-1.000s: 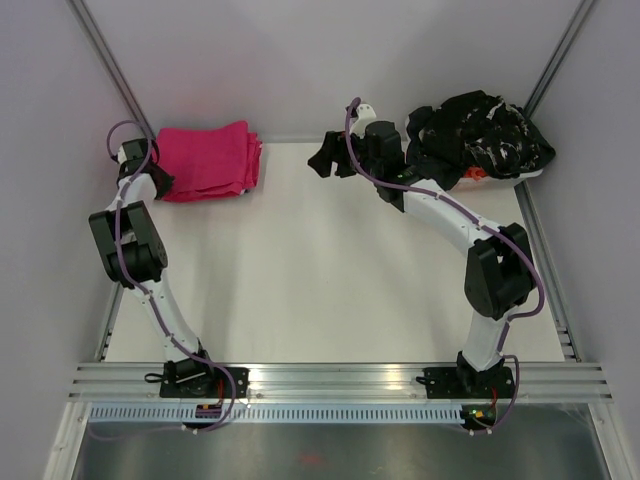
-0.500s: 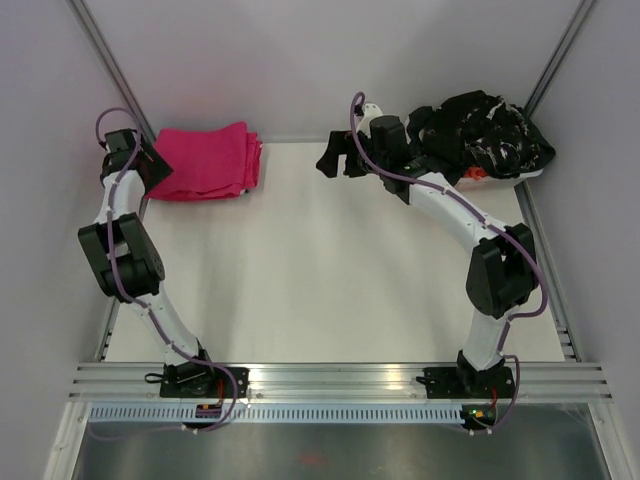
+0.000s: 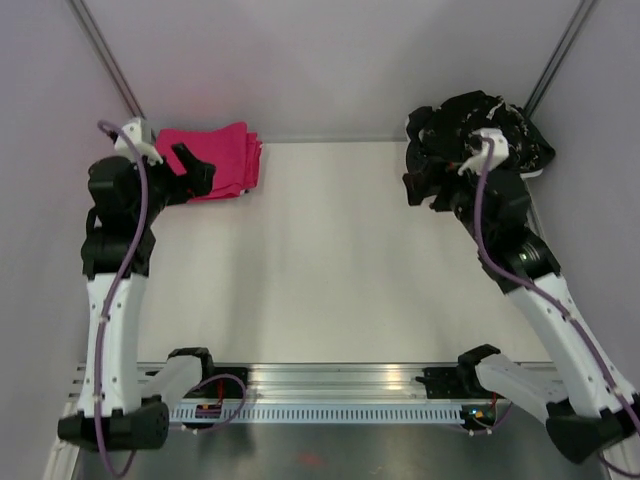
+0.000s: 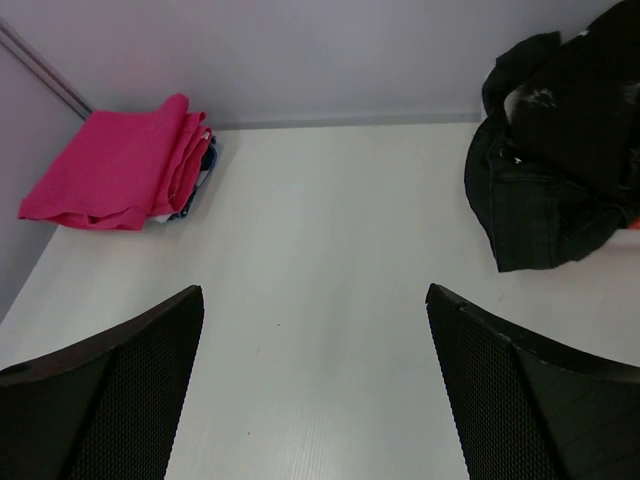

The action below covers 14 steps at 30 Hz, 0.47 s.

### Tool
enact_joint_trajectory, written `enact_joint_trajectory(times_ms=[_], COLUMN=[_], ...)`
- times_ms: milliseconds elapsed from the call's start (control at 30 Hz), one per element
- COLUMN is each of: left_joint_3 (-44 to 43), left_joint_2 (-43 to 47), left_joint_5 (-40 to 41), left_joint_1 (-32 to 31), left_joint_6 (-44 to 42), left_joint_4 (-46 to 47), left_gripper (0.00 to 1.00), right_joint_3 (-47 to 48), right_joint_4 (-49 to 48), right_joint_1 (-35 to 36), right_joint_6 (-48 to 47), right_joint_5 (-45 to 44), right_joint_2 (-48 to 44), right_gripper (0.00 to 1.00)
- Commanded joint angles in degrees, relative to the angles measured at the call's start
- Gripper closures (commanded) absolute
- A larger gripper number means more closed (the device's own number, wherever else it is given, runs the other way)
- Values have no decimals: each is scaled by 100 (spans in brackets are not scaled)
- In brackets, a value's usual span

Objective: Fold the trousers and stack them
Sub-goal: Neatly place the folded trousers to the corner

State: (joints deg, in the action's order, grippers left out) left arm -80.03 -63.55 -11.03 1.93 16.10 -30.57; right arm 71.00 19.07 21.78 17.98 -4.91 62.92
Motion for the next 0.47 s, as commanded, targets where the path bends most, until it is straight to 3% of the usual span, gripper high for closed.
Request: enact_joint_trajectory(times_ms=[0,233,433], left_joint_3=[863,1964,2272], left_joint_2=[983,2565,3129], left_joint_5=[-453,-356,-365], left_joint_1=[35,44,0], left_joint_6=[-221,-335,-248], left_joint_4=[-396,-924,-1039], left_gripper=[0,0,0], right_joint_3=[-919,-2650,-2935], right_joint_4=[53,369,-69], right_joint_1=[28,19,19], right_joint_6=[293,628,760], right_joint_5=[-432,-670,-337], right_joint_2=[-1112,-2722,-3303], right_gripper=[2,2,2])
